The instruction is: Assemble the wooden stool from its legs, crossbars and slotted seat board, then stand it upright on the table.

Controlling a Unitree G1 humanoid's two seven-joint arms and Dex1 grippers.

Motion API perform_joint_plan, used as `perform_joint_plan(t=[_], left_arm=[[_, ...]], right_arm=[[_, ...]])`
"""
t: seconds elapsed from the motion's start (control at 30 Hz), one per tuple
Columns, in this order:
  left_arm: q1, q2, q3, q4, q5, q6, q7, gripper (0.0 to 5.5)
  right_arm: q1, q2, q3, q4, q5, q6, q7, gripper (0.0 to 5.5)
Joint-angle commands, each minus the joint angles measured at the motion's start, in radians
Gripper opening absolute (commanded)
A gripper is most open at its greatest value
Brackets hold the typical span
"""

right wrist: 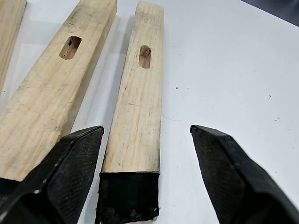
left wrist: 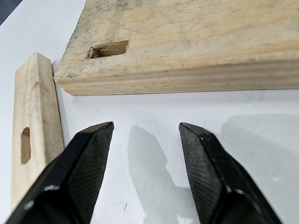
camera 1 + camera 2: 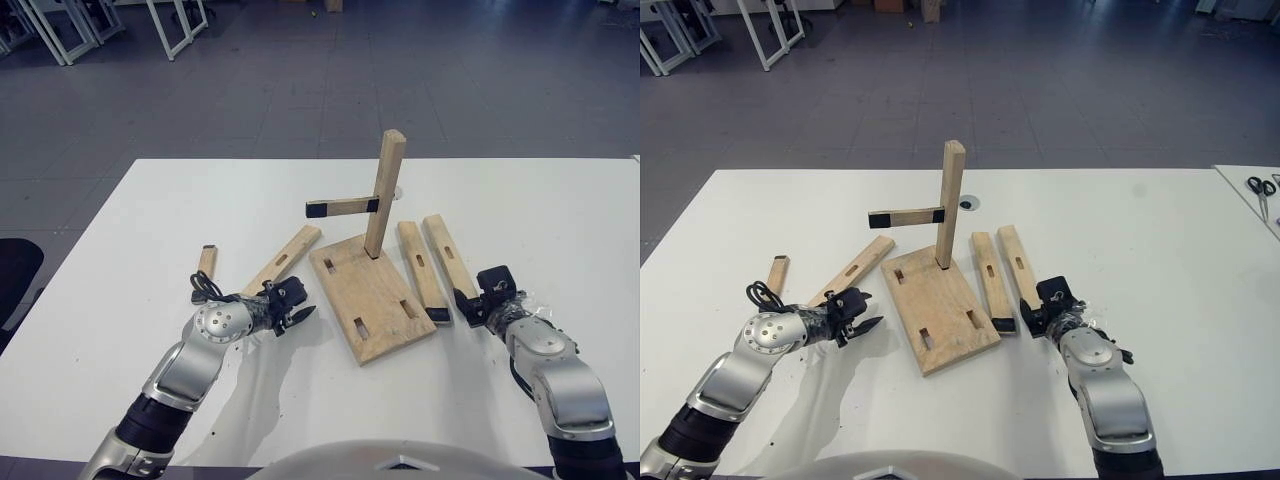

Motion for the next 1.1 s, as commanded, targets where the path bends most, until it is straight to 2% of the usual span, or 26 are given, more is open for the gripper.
perform_joint_plan(t=[0.03,0.27,0.57,0.7,0.9,1.0,1.1], left_arm=[[-0.010,0.000,0.002,0.009,0.000,0.008,0.001,2.59],[-0.009,0.000,0.000,0.008,0.001,0.011,0.001,2.59],[-0.013,-0.004,0.000,0.013,0.000,0.015,0.002,2.59],[-0.016,-0.006,0.019,0.020,-0.004,0.012,0.013,2.59],[-0.033,-0.082,0.266,0.002,-0.251,0.050,0.006,2.59],[-0.046,-0.136,0.432,-0.040,-0.544,0.158,-0.051,2.59],[-0.036,-0.135,0.566,-0.114,-0.893,0.333,-0.100,3.09]], right_arm=[[-0.015,0.008,-0.001,-0.001,0.003,-0.015,0.006,3.42],[-0.002,0.022,0.011,0.068,0.004,-0.038,0.012,3.42],[0.002,0.023,0.037,0.131,-0.016,-0.076,0.013,2.03],[-0.027,0.041,-0.002,0.124,-0.023,-0.126,-0.013,2.03],[-0.207,0.137,-0.224,0.024,0.182,-0.246,-0.009,2.03],[-0.299,0.162,-0.314,-0.024,0.375,-0.217,0.032,2.03],[-0.374,0.176,-0.400,-0.061,0.641,-0.146,0.058,2.03]])
